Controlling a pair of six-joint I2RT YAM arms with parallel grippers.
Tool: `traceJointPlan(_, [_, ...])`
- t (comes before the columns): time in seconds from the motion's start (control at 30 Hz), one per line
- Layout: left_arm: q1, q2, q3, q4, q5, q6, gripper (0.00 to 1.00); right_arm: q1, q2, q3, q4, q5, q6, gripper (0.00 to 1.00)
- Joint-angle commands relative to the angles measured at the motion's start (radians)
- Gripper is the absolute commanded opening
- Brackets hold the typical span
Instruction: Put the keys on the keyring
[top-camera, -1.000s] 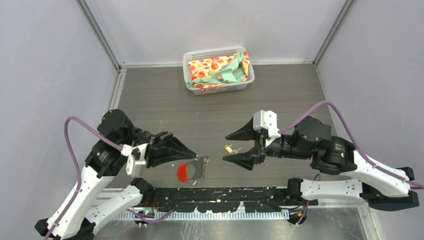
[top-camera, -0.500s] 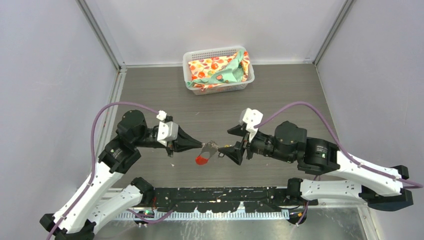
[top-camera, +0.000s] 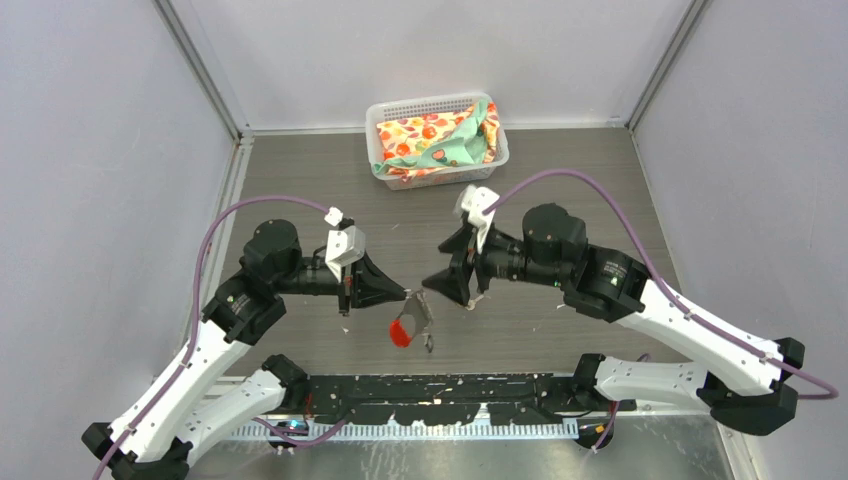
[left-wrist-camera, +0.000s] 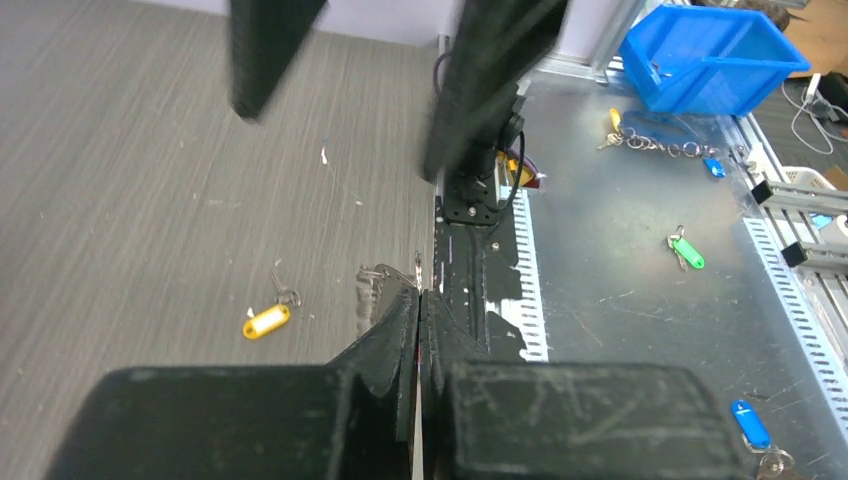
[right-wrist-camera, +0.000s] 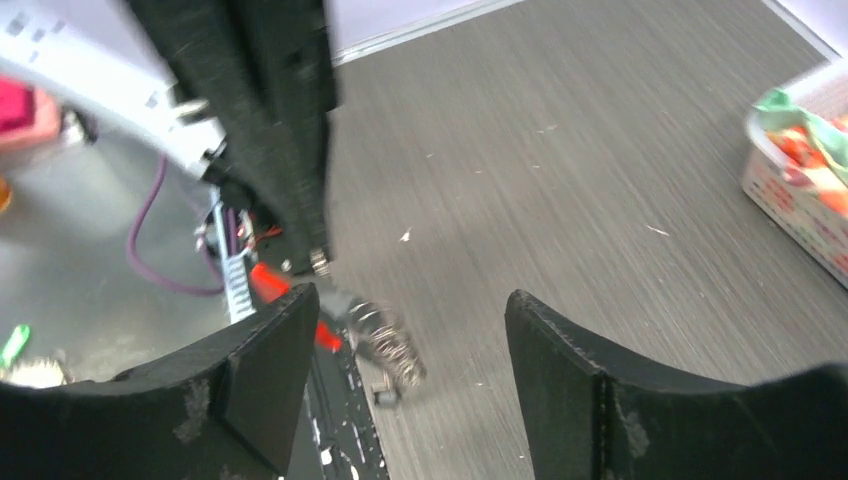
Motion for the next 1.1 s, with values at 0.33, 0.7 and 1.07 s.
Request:
traceJointPlan(0.33, [0.088, 0.009, -0.059, -0.08, -0.01, 0.011, 0.0, -0.348, 0.045, -0.325, 0.06, 0.283, 0.337, 0.79])
traceJointPlan(0.7, [0.095, -0.012, -0.058, -0.121, 0.002, 0.054, 0.0, -0.348, 0.166, -0.655, 0.409, 0.139, 0.394, 0.61])
traceJointPlan(1.07, [0.096, -0.032, -0.049, -0.128, -0.008, 0.042, 0.0, -0.348, 0.345, -0.691, 0.576, 0.108, 0.41, 0.46])
